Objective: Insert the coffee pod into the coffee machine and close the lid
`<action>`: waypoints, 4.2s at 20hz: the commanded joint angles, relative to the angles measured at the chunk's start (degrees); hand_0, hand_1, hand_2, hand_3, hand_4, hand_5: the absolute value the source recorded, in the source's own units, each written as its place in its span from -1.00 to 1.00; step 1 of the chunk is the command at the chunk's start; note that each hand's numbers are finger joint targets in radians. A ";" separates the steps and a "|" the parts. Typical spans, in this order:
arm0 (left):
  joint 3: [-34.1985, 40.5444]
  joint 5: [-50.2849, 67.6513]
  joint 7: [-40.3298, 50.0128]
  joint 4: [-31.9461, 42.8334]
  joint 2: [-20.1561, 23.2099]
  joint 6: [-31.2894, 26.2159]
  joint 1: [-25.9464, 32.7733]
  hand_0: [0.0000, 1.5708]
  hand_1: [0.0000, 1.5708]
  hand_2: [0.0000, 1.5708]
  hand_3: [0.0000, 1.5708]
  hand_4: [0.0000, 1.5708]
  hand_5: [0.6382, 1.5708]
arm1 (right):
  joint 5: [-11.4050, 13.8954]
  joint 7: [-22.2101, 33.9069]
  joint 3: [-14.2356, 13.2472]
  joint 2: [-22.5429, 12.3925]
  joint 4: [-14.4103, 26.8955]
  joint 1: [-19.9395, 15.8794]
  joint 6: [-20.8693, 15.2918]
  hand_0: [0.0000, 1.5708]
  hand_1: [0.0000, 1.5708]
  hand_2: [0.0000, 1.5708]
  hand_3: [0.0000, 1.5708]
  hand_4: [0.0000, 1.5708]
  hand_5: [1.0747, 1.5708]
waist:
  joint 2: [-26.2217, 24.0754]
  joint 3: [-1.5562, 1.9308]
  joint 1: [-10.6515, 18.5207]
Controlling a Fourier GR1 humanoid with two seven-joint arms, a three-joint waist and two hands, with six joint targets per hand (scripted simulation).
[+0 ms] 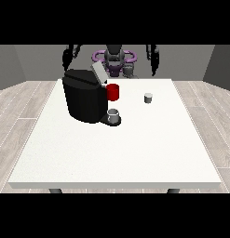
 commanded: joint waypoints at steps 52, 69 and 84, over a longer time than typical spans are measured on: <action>5.36 -22.01 -13.21 48.07 17.29 -3.14 -27.23 -0.22 -0.22 -0.06 -0.39 -1.00 1.00 | 0.73 -3.98 2.62 6.17 9.66 -10.28 -11.77 -1.00 -1.00 -1.00 -1.00 -0.46 1.00 | 10.40 0.71 -4.95; 2.23 -33.63 -14.90 56.10 12.76 10.01 -29.69 0.05 0.05 0.24 -0.06 -0.50 1.00 | -1.27 -1.16 0.29 5.06 11.40 -10.77 -8.45 -1.00 -1.00 -1.00 -1.00 -0.36 1.00 | 6.76 0.71 -5.64; 0.05 -37.35 -18.80 54.14 15.91 3.19 -37.96 0.87 0.87 0.87 0.80 -0.23 1.00 | -5.19 -5.47 -5.00 4.23 19.83 -15.23 -8.95 -1.00 -1.00 -1.00 -1.00 -0.45 1.00 | 7.26 0.77 -2.50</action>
